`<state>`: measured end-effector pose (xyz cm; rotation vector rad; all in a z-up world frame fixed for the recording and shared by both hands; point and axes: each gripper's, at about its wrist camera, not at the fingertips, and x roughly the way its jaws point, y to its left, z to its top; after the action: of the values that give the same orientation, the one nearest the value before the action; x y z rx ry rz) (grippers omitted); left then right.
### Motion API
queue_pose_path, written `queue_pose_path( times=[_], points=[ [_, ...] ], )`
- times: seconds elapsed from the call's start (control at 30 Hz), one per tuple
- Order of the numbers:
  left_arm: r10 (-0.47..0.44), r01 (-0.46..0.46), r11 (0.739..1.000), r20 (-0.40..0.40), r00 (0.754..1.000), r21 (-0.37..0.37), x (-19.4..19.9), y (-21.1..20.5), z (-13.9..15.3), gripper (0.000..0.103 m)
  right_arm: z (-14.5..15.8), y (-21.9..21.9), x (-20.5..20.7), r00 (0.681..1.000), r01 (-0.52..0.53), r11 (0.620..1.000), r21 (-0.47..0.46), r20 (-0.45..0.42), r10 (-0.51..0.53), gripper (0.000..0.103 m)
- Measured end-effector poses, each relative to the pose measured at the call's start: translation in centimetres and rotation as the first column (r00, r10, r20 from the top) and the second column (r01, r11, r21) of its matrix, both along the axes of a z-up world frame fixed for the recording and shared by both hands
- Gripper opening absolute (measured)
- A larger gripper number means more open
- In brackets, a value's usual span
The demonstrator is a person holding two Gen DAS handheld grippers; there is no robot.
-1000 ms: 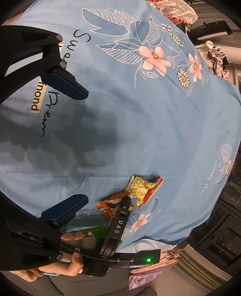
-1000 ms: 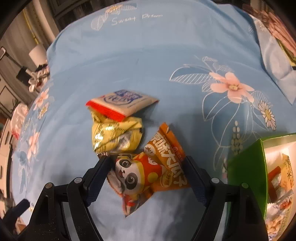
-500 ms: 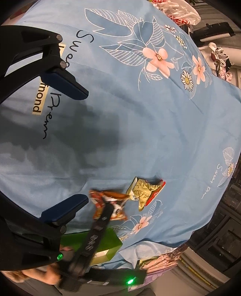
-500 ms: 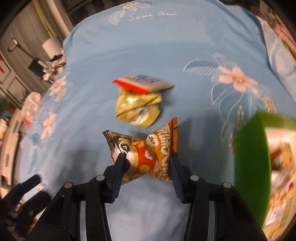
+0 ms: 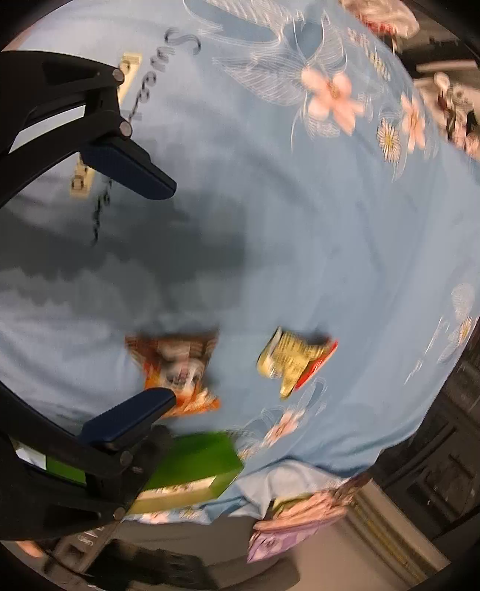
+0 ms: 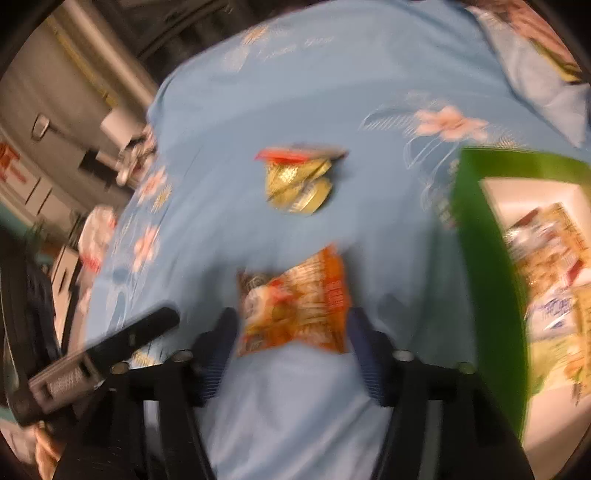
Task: Organize snacks
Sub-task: 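Grasp the orange panda-print bag with the right gripper, then carry the panda-print bag with the right gripper over the box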
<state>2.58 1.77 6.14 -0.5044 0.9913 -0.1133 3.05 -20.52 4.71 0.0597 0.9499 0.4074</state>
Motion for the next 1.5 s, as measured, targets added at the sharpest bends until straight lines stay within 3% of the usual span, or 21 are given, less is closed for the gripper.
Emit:
queue_pose_path(
  times=[0.07,0.23,0.37,0.5,0.57,0.6,0.67,0.77,0.87,1.07,1.3,1.5],
  points=[
    [-0.041,0.041,0.999,0.003,0.999,-0.008,0.4,-1.1,-0.3,0.102,0.0,-0.9,1.1,1.0,0.03,0.999,0.031,0.0,-0.03,0.071],
    [-0.108,0.107,0.993,-0.004,0.994,-0.05,1.5,-3.2,-1.4,0.098,-1.8,-2.4,3.5,0.993,0.057,0.98,0.193,-0.116,-0.035,0.071],
    [-0.151,0.15,0.985,-0.008,0.988,-0.088,2.2,-4.4,-2.4,0.092,-3.2,-1.8,4.7,0.986,0.065,0.977,0.203,-0.165,-0.031,0.071],
    [-0.175,0.171,0.981,-0.03,0.984,-0.088,2.7,-5.3,-3.5,0.074,-4.3,-1.1,5.2,0.982,0.047,0.979,0.199,-0.188,-0.009,0.069],
    [-0.179,0.177,0.98,-0.018,0.984,-0.095,2.8,-5.4,-3.6,0.066,-4.6,-0.8,5.3,0.981,0.029,0.974,0.224,-0.195,0.015,0.06],
    [-0.187,0.186,0.977,-0.004,0.982,-0.102,2.8,-5.4,-3.6,0.055,-4.7,-0.7,5.3,0.98,0.018,0.971,0.238,-0.198,0.03,0.058],
    [-0.189,0.187,0.977,-0.009,0.982,-0.107,3.0,-5.4,-3.7,0.053,-4.8,-0.5,5.3,0.978,0.005,0.967,0.255,-0.205,0.049,0.051],
    [-0.181,0.181,0.979,0.008,0.983,-0.092,2.8,-5.2,-3.5,0.042,-4.6,-0.4,5.1,0.982,-0.007,0.968,0.252,-0.182,0.054,0.042],
    [-0.183,0.184,0.978,0.018,0.983,-0.095,2.5,-5.5,-3.0,0.042,-3.9,-0.6,4.3,0.986,-0.013,0.967,0.254,-0.16,0.055,0.041],
    [-0.198,0.205,0.977,0.113,0.974,-0.052,0.8,-6.7,0.4,0.041,-0.7,-1.6,1.9,0.997,-0.03,0.96,0.279,-0.065,0.05,0.041],
    [-0.255,0.261,0.965,0.227,0.94,0.008,-0.6,-10.3,4.8,0.042,3.8,-4.6,-0.7,0.999,-0.032,0.95,0.31,0.049,0.018,0.041],
    [-0.338,0.342,0.939,0.262,0.904,0.031,0.5,-14.9,6.3,0.042,6.0,-9.7,-1.8,0.991,0.032,0.943,0.331,0.11,-0.072,0.041]
  ],
)
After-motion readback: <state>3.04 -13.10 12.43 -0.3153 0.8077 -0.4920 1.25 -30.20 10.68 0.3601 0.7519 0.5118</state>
